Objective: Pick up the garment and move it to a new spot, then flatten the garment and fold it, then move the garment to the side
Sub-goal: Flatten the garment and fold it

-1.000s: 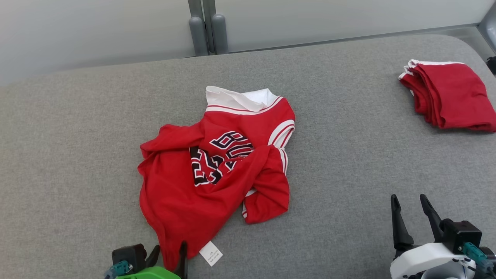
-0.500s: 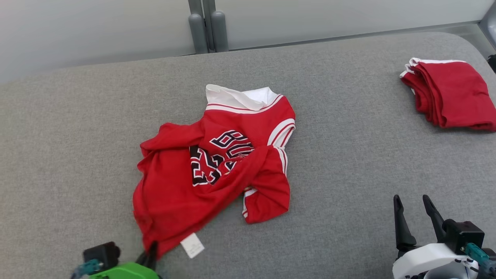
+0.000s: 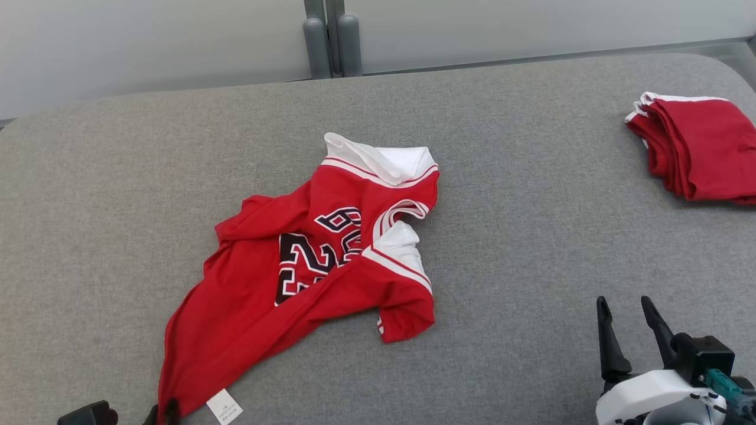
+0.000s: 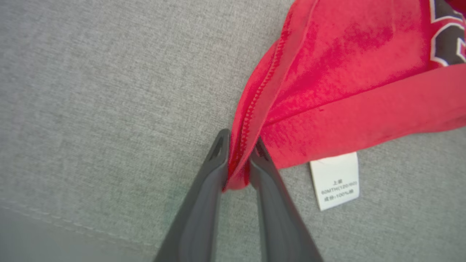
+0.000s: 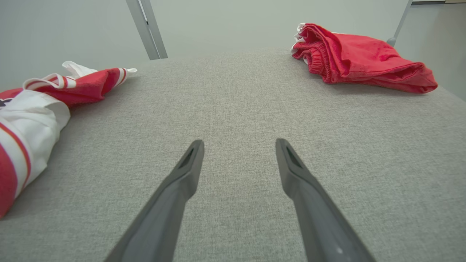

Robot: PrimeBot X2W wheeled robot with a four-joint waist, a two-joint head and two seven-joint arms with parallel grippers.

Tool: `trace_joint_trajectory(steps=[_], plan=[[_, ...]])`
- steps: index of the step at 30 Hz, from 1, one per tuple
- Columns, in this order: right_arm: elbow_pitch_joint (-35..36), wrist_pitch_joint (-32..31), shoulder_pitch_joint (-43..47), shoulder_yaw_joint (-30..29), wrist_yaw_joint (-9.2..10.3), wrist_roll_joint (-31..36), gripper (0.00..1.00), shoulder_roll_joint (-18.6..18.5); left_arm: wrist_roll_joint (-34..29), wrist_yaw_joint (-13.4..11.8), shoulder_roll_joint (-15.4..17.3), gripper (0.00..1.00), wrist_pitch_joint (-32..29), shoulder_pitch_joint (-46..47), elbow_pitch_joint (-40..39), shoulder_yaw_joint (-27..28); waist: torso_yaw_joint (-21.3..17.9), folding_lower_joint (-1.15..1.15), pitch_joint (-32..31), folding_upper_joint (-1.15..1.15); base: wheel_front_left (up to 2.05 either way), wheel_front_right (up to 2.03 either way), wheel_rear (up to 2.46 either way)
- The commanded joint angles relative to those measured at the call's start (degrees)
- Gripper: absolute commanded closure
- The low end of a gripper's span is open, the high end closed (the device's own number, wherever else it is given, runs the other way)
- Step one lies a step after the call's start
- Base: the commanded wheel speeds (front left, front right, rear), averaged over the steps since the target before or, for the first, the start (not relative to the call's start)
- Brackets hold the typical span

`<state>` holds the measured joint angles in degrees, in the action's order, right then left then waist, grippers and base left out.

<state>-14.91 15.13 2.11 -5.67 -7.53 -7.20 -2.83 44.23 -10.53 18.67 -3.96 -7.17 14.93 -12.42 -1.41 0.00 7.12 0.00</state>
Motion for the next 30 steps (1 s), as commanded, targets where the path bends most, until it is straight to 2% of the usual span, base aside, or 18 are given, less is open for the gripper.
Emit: trace_joint_trajectory(steps=[1, 6, 8, 13, 18, 23, 27, 30], plan=[[0.0, 0.0, -0.2, 0.0, 0.09, 0.0, 0.0, -0.2, 0.9, 0.4, -0.5, 0.0, 0.7, 0.4, -0.1, 0.3, 0.0, 0.0, 0.0, 0.0, 0.0, 0.0, 0.0], [0.5, 0.0, 0.3, -1.1, 0.09, 0.8, 0.0, -0.2, -1.4, -1.1, -0.9, 0.0, 8.2, -0.5, -3.4, 2.3, 0.1, 0.0, -0.3, 0.0, 0.0, 0.0, 0.0], [1.4, 0.0, 0.4, -1.9, 0.09, 1.3, 0.0, -0.2, -3.3, 0.0, -0.6, 0.0, 11.1, -0.8, -5.9, 1.7, 0.5, 0.0, -0.4, 0.0, 0.0, 0.0, 0.0], [5.4, 0.0, -1.1, -2.0, 0.09, 2.8, 0.0, -0.1, -8.7, 0.8, -0.1, 0.0, 17.4, 1.8, -11.7, 1.0, 2.6, 0.0, -0.2, 0.0, 0.0, 0.0, 0.0], [7.6, 0.0, -5.7, 2.7, 0.09, 3.7, 0.0, -0.1, -14.8, 1.4, -1.8, 0.0, 19.1, 3.6, -15.3, 1.2, 5.3, 0.0, 1.4, 0.0, 0.0, 0.0, 0.0], [-1.4, -2.1, -13.9, 12.3, 0.09, 0.3, 0.0, -0.6, -20.2, 3.6, -5.2, 0.0, 19.2, 4.8, -17.6, 2.8, 7.6, 0.0, 4.0, 0.0, 0.0, 0.0, 0.0], [-10.1, -6.2, -21.7, 20.7, 0.09, -4.0, 0.0, -2.1, -23.7, 6.8, -8.2, 0.0, 19.2, 6.4, -17.0, 3.6, 10.0, 0.0, 5.9, 0.0, 0.0, 0.0, 0.0], [-14.0, -7.6, -25.4, 24.4, 0.1, -7.8, 0.0, -3.2, -25.6, 8.6, -10.2, 0.0, 19.2, 7.2, -16.1, 4.4, 11.4, 0.0, 6.5, 0.0, 0.0, 0.0, 0.0]])
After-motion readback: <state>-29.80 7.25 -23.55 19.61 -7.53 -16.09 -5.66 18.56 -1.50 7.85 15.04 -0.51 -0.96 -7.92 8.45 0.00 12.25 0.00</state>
